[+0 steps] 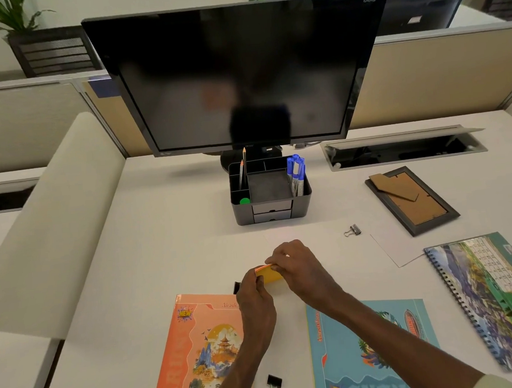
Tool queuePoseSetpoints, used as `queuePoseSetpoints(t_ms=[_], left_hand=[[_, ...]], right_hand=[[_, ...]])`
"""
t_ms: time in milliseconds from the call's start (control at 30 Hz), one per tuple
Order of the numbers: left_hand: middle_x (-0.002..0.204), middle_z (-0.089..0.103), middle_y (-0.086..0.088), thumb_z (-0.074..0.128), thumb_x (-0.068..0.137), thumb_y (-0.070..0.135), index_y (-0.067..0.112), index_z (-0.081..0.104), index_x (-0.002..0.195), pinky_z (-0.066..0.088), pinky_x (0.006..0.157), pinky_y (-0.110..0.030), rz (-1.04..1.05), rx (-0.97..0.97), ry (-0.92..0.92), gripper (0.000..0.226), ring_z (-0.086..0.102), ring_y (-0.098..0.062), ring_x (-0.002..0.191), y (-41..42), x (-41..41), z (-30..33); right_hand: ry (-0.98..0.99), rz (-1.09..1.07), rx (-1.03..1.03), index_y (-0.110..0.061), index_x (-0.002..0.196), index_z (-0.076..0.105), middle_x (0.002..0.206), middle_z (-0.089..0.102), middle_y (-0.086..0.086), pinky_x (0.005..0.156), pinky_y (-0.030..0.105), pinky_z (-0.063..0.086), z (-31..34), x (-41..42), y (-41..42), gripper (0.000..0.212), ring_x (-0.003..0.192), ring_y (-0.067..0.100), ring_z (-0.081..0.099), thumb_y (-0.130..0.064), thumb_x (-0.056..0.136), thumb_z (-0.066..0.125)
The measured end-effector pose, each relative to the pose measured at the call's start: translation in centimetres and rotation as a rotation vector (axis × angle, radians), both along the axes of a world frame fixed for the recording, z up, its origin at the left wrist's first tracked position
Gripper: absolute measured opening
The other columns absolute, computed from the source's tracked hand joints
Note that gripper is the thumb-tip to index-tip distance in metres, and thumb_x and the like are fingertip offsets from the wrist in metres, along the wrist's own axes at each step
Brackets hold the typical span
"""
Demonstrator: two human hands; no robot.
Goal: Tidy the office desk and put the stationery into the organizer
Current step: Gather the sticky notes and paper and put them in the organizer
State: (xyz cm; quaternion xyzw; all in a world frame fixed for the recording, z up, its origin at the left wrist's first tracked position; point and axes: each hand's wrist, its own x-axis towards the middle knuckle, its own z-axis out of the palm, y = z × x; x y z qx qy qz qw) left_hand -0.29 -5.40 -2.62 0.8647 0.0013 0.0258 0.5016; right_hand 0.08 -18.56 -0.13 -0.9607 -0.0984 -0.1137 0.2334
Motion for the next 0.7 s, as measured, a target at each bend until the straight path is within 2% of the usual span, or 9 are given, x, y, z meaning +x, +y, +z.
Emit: queuePoseSetpoints(t_ms=[100, 167, 300, 367, 433, 500, 567, 700], left_hand=[[0.102, 0.069, -0.013, 0.048, 0.096, -0.003, 0.000, 0.064, 0.111, 0.045, 0.088, -0.029, 0.002, -0.008, -0.017, 0.022, 0.053, -0.014, 0.086, 0.0, -0.2, 0.1], [0.101, 0.069, -0.012, 0.049, 0.096, -0.002, 0.001, 0.064, 0.111, 0.048, 0.087, -0.031, 0.012, -0.020, -0.008, 0.021, 0.053, -0.014, 0.085, -0.1, -0.2, 0.3], [0.104, 0.068, -0.013, 0.048, 0.098, 0.000, 0.000, 0.062, 0.113, 0.050, 0.093, -0.046, 0.013, -0.019, 0.013, 0.022, 0.060, -0.025, 0.090, 0.1, 0.2, 0.5], [0.107, 0.068, -0.014, 0.048, 0.098, 0.004, 0.001, 0.061, 0.116, 0.051, 0.093, -0.046, 0.007, -0.009, 0.013, 0.022, 0.063, -0.030, 0.096, 0.1, 0.7, 1.0], [0.110, 0.068, -0.014, 0.049, 0.098, 0.007, 0.002, 0.061, 0.118, 0.051, 0.094, -0.042, 0.001, 0.002, -0.036, 0.023, 0.063, -0.028, 0.100, 0.1, 1.3, 1.6], [0.119, 0.067, -0.009, 0.050, 0.098, 0.010, 0.005, 0.061, 0.121, 0.046, 0.098, -0.031, -0.008, -0.005, -0.107, 0.026, 0.060, -0.018, 0.108, 0.4, 1.8, 2.2], [0.129, 0.062, -0.006, 0.049, 0.099, 0.012, 0.006, 0.058, 0.128, 0.038, 0.103, -0.027, -0.015, 0.008, -0.150, 0.031, 0.054, -0.014, 0.118, 1.0, 2.5, 2.5], [0.144, 0.048, -0.013, 0.050, 0.098, 0.007, 0.000, 0.052, 0.134, 0.028, 0.115, -0.034, -0.035, 0.126, -0.141, 0.037, 0.039, -0.027, 0.138, 3.3, 4.2, 1.3]], right_hand=[[0.004, 0.082, -0.123, -0.016, 0.097, 0.074, 0.086, 0.069, 0.003, 0.058, 0.032, 0.050, 0.6, 0.5, -0.4, 0.024, 0.077, 0.021, 0.060, -0.012, 0.074, 0.080], [0.021, 0.081, -0.166, -0.016, 0.099, 0.074, 0.087, 0.071, 0.005, 0.060, 0.033, 0.050, 1.1, 0.8, -0.6, 0.020, 0.078, 0.022, 0.060, -0.013, 0.079, 0.075], [0.058, 0.073, -0.147, -0.017, 0.106, 0.073, 0.094, 0.073, 0.005, 0.062, 0.028, 0.042, 2.2, 1.5, -1.0, 0.021, 0.082, 0.021, 0.057, -0.015, 0.088, 0.063], [0.070, 0.089, -0.114, -0.016, 0.107, 0.073, 0.095, 0.073, 0.006, 0.065, 0.027, 0.040, 3.4, 2.0, -1.2, 0.021, 0.081, 0.021, 0.057, -0.015, 0.087, 0.065], [0.046, 0.089, -0.100, -0.015, 0.105, 0.074, 0.094, 0.073, 0.006, 0.066, 0.028, 0.042, 5.0, 2.8, -1.6, 0.020, 0.081, 0.022, 0.058, -0.014, 0.087, 0.065], [0.016, 0.042, -0.062, -0.012, 0.102, 0.075, 0.091, 0.074, 0.007, 0.070, 0.035, 0.050, 7.0, 4.0, -2.1, 0.017, 0.081, 0.023, 0.060, -0.010, 0.088, 0.064], [-0.042, -0.031, 0.005, -0.010, 0.099, 0.075, 0.089, 0.074, 0.010, 0.075, 0.035, 0.052, 9.0, 5.4, -2.9, 0.016, 0.081, 0.023, 0.063, -0.009, 0.089, 0.063], [-0.139, -0.163, 0.126, -0.008, 0.106, 0.073, 0.097, 0.075, 0.008, 0.079, 0.024, 0.046, 12.5, 8.4, -4.7, 0.020, 0.085, 0.021, 0.067, -0.008, 0.090, 0.062]])
